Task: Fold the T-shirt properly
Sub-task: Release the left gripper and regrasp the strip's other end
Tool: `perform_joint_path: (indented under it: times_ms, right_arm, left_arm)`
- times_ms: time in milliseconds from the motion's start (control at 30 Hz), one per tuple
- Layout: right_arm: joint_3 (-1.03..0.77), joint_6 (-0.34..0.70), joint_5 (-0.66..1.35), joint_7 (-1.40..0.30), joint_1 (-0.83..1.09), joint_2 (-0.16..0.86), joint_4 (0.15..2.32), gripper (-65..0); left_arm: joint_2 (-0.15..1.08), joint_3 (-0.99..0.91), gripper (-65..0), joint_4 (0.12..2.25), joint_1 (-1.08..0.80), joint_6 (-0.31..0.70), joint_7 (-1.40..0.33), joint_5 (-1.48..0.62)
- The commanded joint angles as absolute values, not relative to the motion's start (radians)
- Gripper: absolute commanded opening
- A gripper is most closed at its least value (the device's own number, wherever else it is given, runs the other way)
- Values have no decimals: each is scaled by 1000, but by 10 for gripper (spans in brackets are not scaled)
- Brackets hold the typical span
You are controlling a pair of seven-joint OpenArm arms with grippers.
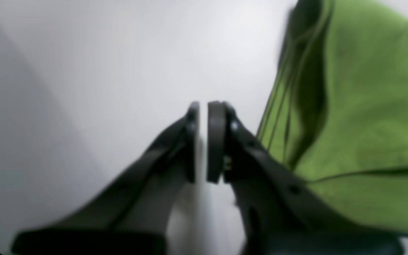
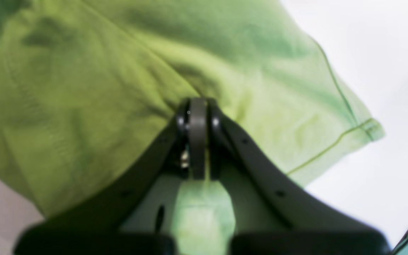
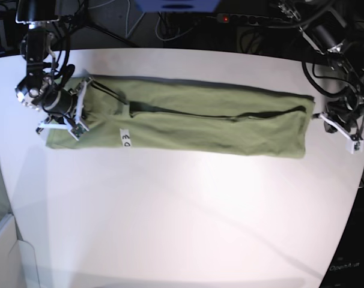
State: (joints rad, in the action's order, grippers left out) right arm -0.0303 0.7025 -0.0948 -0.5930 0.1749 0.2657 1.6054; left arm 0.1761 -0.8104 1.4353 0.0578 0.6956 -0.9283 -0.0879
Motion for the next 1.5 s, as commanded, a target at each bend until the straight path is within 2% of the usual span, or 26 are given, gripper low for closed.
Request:
perform_joint_path:
  times_ms: [0,200,267,667,1467]
  right_arm:
    - [-33,698,-90,-587,166,275,1613,-647]
    - [-33,698,-90,-579,166,275,1613,-649]
    - [-33,698,-90,-579,166,275,1613,-649]
    - [-28,698,-90,-579,166,275,1613,-649]
    - [-18,698,-90,-581,151,275,1613,-649]
  left_arm:
    - [183,-812,-548,1478,71,698,-911,-120]
    - [179,-845,-204,1590,44,698,-978,-194]
    - [179,-845,-153,1596,41,698,-995,-229]
    - [180,-789,-160,1435,71,698,-1003,-255]
    - [137,-765,-159,1400,93,698,-1004,-246]
